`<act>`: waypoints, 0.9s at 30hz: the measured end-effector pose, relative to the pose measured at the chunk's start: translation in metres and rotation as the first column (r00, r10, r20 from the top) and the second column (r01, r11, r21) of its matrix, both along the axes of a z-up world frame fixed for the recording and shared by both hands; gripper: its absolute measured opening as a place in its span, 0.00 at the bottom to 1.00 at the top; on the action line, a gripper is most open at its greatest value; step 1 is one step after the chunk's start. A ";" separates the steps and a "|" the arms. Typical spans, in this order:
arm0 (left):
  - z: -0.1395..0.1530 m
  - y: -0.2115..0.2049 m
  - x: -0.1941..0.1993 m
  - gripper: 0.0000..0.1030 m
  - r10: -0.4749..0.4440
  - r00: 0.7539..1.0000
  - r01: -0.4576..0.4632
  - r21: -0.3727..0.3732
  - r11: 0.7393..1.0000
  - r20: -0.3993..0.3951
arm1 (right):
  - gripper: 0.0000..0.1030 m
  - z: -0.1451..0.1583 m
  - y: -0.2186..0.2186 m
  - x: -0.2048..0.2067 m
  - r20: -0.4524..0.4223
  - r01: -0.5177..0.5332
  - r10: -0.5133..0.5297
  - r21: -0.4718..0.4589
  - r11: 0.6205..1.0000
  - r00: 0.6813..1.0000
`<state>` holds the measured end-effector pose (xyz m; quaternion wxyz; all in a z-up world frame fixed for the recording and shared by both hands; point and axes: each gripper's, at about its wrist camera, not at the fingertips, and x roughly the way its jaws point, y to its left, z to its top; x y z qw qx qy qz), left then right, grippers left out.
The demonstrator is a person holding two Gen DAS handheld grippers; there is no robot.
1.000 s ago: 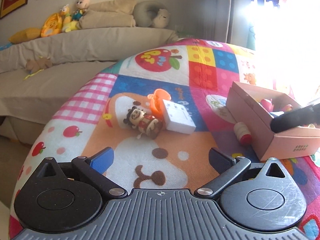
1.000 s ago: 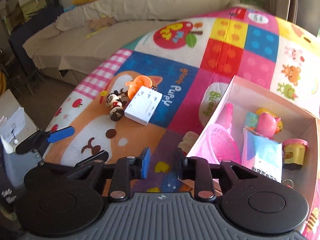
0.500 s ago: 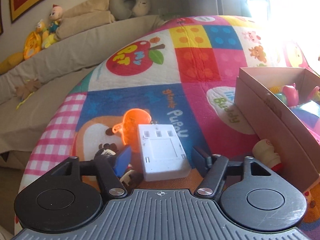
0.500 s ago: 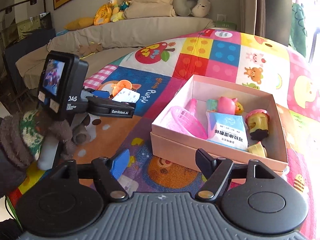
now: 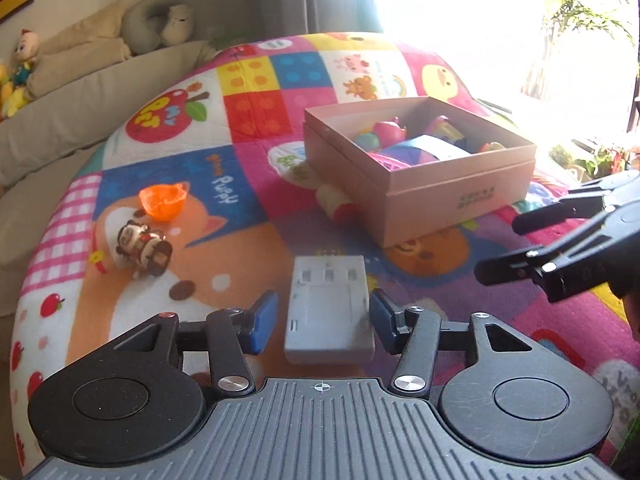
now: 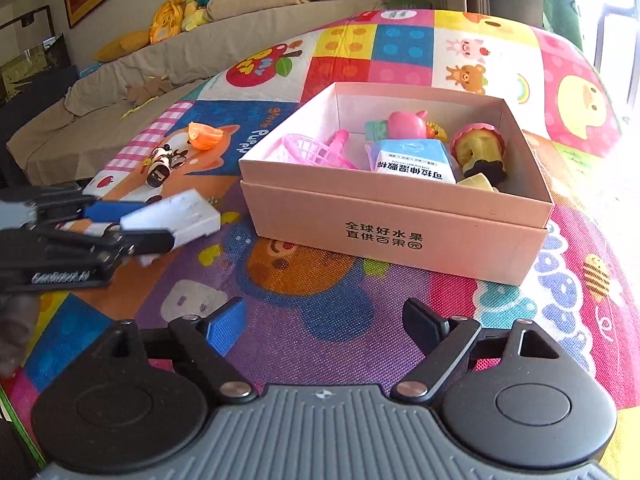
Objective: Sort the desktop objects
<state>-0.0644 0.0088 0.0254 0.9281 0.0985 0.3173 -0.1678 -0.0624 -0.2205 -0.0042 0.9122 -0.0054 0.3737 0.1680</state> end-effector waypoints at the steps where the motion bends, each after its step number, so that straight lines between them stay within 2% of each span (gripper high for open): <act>1: -0.001 0.001 -0.002 0.65 0.018 1.000 -0.018 0.014 1.000 0.003 | 0.83 -0.001 0.001 0.002 0.002 0.003 -0.003 -0.002 1.000 1.000; 2: -0.002 0.003 -0.002 0.71 0.037 0.999 -0.037 0.024 0.999 0.007 | 0.83 -0.001 0.002 0.006 0.005 0.009 -0.009 -0.007 1.000 1.000; 4: -0.001 0.015 0.002 0.75 0.087 0.996 -0.087 0.023 0.996 0.009 | 0.83 0.000 0.003 0.012 0.015 0.024 -0.024 -0.015 1.000 1.000; 6: 0.003 0.029 0.009 0.78 0.137 0.991 -0.137 -0.003 0.991 0.012 | 0.84 0.002 0.003 0.016 0.022 0.035 -0.034 -0.017 0.999 0.999; 8: 0.008 0.047 0.026 0.87 0.215 0.976 -0.214 -0.046 0.976 0.031 | 0.87 0.001 0.004 0.017 0.024 0.039 -0.039 -0.019 0.999 0.999; 10: 0.008 0.064 0.050 0.87 0.301 0.953 -0.299 -0.070 0.952 0.030 | 0.90 -0.003 0.005 0.016 0.016 0.037 -0.036 -0.020 0.999 0.999; 13: -0.001 0.087 0.094 0.86 0.429 0.902 -0.432 -0.096 0.897 -0.047 | 0.91 -0.011 0.011 0.013 0.014 0.029 -0.028 -0.047 0.998 0.999; 15: -0.006 0.095 0.116 0.84 0.460 0.883 -0.469 -0.118 0.875 -0.097 | 0.92 -0.012 0.017 0.009 0.029 0.016 -0.014 -0.082 0.997 0.999; 18: -0.012 0.094 0.137 0.76 0.470 0.875 -0.483 -0.118 0.868 -0.120 | 0.94 -0.012 0.023 0.005 0.054 -0.003 0.008 -0.110 0.994 0.999; 20: -0.015 0.085 0.143 0.61 0.477 0.874 -0.484 -0.073 0.872 -0.095 | 0.94 -0.012 0.025 0.003 0.064 -0.008 0.016 -0.116 0.993 0.998; 21: -0.016 0.081 0.143 0.56 0.476 0.876 -0.480 -0.045 0.876 -0.075 | 0.94 -0.012 0.024 0.004 0.065 -0.011 0.018 -0.111 0.994 0.998; 23: -0.015 0.075 0.140 0.36 0.454 0.889 -0.456 -0.026 0.890 -0.062 | 0.94 -0.011 0.020 0.004 0.064 -0.005 0.010 -0.089 0.996 0.998; 24: -0.014 0.073 0.138 0.32 0.442 0.894 -0.445 -0.026 0.895 -0.067 | 0.94 -0.011 0.017 0.005 0.061 0.000 0.005 -0.077 0.997 0.998; 27: -0.006 0.067 0.120 0.32 0.398 0.916 -0.400 -0.034 0.916 -0.052 | 0.94 -0.010 0.011 0.006 0.056 0.020 -0.017 -0.043 0.999 0.998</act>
